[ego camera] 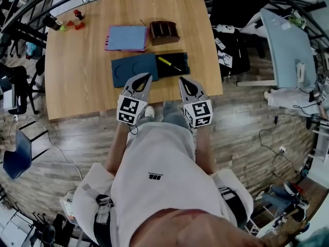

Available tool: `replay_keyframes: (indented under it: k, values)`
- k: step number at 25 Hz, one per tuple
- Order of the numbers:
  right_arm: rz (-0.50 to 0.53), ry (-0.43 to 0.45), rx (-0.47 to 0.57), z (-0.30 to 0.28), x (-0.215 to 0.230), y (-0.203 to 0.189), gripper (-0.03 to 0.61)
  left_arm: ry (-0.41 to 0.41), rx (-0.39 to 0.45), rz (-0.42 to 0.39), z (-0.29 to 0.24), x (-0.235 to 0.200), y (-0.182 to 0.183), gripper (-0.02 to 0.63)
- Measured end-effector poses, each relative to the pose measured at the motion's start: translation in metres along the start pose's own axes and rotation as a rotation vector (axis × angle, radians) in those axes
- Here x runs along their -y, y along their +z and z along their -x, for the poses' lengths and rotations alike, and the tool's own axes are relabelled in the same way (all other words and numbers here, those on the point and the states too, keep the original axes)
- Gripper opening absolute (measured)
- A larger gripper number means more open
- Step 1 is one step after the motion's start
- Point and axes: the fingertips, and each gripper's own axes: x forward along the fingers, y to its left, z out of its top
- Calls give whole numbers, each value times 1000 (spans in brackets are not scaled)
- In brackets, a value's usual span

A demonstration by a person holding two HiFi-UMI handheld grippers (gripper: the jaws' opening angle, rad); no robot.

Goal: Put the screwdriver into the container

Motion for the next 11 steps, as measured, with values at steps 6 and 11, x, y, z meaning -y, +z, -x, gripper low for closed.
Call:
replay_keyframes:
  k: [6,11]
  values:
    - [5,9,2,-7,0,4,-5,-6,-9,9,-4,-1,-1,6]
    - [7,13,-5,-12,5,4,-5,-5,-12,10,-11,-5,-1,5]
